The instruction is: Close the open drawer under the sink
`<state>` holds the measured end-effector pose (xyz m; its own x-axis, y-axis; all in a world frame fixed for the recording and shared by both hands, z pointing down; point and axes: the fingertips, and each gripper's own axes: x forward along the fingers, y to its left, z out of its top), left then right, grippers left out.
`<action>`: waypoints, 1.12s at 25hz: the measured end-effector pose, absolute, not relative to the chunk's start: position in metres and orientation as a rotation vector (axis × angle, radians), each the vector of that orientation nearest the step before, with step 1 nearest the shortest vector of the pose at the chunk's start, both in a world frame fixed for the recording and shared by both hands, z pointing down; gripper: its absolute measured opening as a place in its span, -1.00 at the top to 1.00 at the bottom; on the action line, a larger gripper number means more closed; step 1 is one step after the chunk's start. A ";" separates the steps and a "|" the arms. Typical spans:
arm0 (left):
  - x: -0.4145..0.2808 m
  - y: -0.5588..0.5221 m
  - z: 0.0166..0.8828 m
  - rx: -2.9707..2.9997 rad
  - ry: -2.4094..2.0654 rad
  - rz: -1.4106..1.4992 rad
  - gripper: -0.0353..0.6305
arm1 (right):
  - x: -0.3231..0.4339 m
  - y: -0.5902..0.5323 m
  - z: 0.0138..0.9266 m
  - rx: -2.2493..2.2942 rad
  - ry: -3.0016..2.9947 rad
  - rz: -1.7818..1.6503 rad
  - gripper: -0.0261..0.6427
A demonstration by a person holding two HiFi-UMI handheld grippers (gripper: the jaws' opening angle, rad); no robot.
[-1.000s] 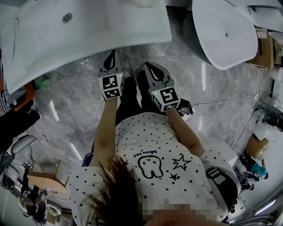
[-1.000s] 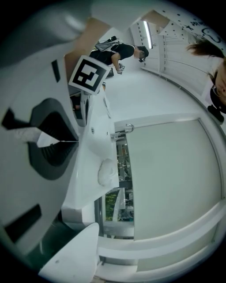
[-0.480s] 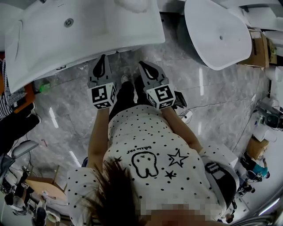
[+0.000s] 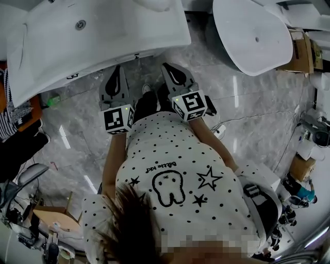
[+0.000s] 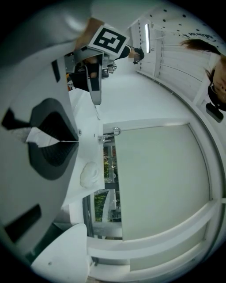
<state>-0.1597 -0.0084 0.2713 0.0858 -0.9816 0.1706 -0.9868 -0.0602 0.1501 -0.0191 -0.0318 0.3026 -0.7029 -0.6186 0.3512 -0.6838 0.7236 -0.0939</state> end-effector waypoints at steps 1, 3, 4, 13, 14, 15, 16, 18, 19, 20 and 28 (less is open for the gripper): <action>-0.159 -0.006 0.270 2.136 -1.980 0.031 0.88 | -0.020 -0.032 0.302 1.019 -2.638 0.310 0.88; -0.155 -0.002 0.268 2.139 -1.974 0.023 0.88 | -0.022 -0.032 0.299 1.009 -2.648 0.303 0.88; -0.153 0.000 0.266 2.141 -1.970 0.020 0.88 | -0.023 -0.031 0.297 1.000 -2.654 0.300 0.88; -0.131 0.005 0.255 2.193 -1.929 0.038 0.88 | -0.024 -0.026 0.287 0.935 -2.691 0.263 0.88; -0.129 0.005 0.255 2.197 -1.925 0.042 0.88 | -0.024 -0.026 0.286 0.931 -2.694 0.261 0.88; -0.127 0.005 0.255 2.201 -1.920 0.048 0.88 | -0.024 -0.025 0.286 0.928 -2.696 0.259 0.88; -0.125 0.006 0.254 2.205 -1.916 0.056 0.88 | -0.024 -0.025 0.285 0.924 -2.700 0.256 0.88; -0.121 0.007 0.254 2.214 -1.905 0.076 0.88 | -0.024 -0.025 0.284 0.917 -2.705 0.250 0.88; -0.120 0.008 0.255 2.216 -1.898 0.085 0.88 | -0.024 -0.024 0.283 0.914 -2.707 0.248 0.88; -0.119 0.009 0.255 2.217 -1.893 0.090 0.88 | -0.023 -0.024 0.283 0.911 -2.707 0.246 0.88; -0.117 0.008 0.267 2.193 -1.863 0.090 0.88 | -0.025 -0.021 0.289 0.877 -2.704 0.243 0.88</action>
